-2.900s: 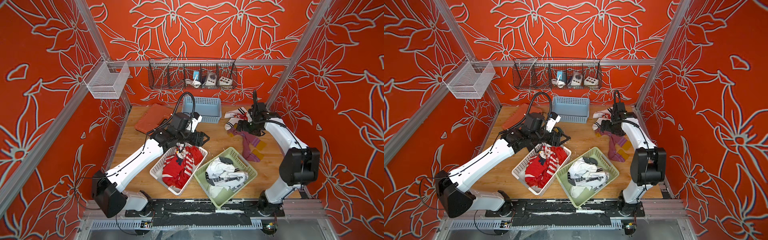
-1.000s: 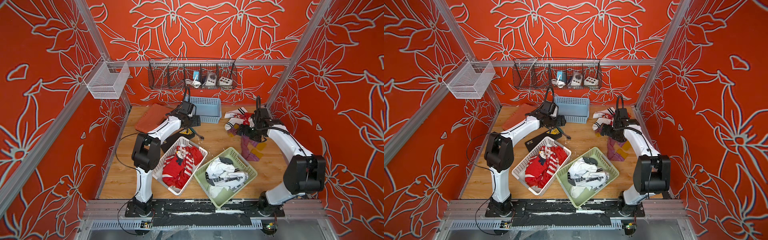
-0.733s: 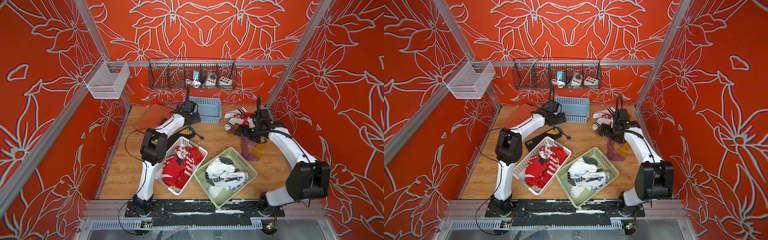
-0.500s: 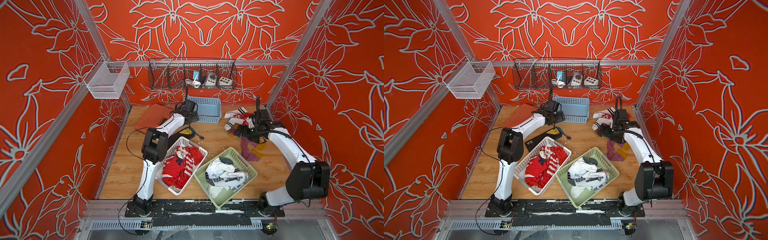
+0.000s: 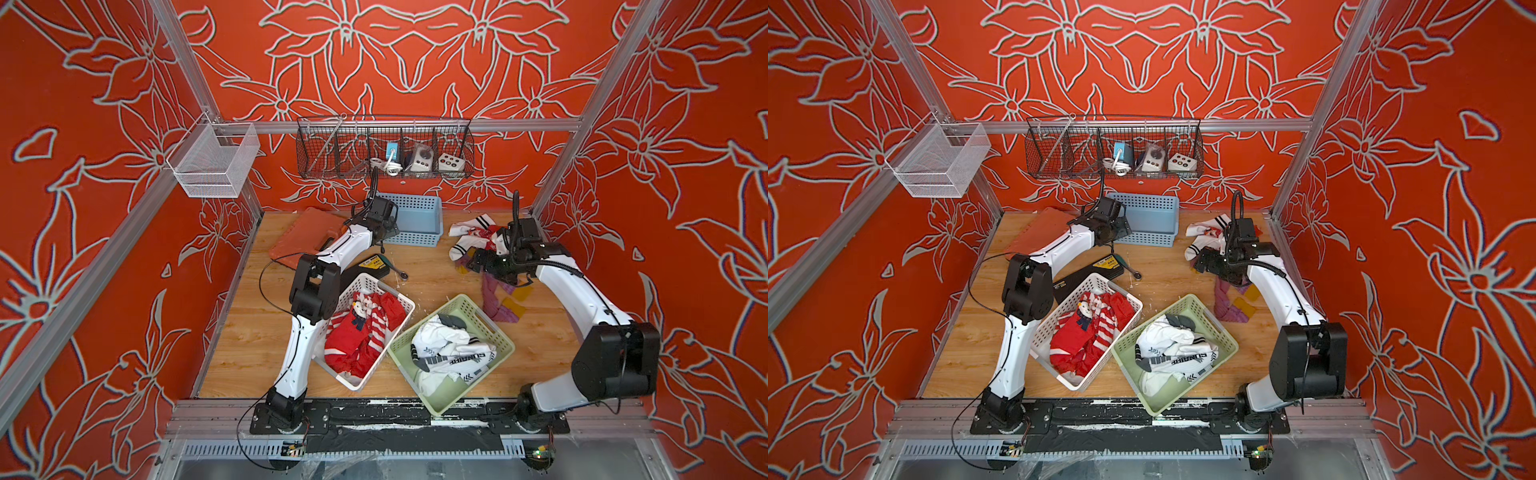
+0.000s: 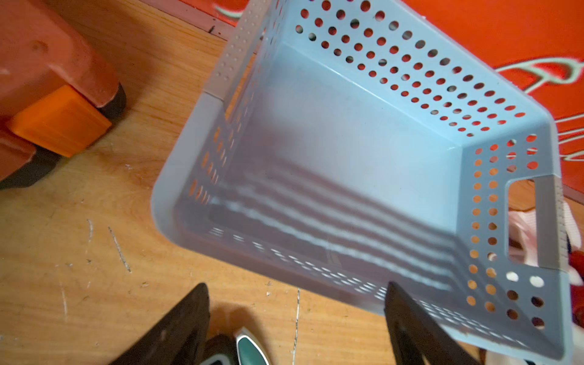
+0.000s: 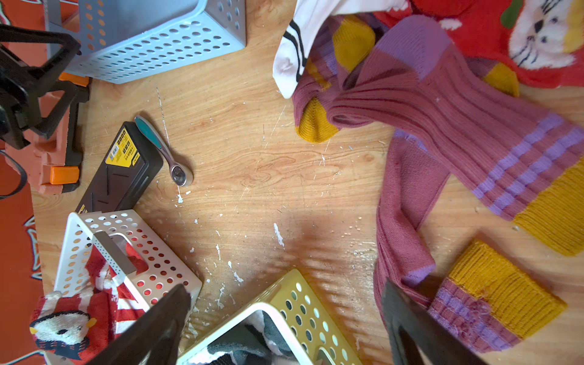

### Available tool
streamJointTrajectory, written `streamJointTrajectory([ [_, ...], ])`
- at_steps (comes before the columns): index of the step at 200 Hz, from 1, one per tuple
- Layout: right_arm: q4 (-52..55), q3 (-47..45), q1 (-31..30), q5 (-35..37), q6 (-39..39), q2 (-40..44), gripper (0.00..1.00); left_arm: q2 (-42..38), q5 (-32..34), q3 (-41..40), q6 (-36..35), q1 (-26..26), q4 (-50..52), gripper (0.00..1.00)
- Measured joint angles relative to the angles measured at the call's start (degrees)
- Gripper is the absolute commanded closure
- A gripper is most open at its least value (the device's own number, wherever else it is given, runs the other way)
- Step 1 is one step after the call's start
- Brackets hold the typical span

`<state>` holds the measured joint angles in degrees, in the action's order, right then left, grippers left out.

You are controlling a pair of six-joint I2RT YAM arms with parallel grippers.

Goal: Sort the socks into the basket by color
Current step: Adjust the bin at the center of the board.

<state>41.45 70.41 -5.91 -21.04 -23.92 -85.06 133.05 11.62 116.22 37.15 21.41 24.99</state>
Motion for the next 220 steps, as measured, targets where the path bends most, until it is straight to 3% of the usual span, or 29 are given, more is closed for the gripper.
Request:
streamJointTrajectory([
  [127, -0.8, 0.0, 0.0, -0.7, 0.0, 0.0, 0.06, 4.0, -0.8, 3.9, -2.3, 0.0, 2.2, 0.18],
  [220, -1.2, 0.0, 0.0, -1.2, 0.0, -0.1, 0.07, 0.1, -4.2, -3.2, -6.1, -0.3, 3.7, 0.23],
])
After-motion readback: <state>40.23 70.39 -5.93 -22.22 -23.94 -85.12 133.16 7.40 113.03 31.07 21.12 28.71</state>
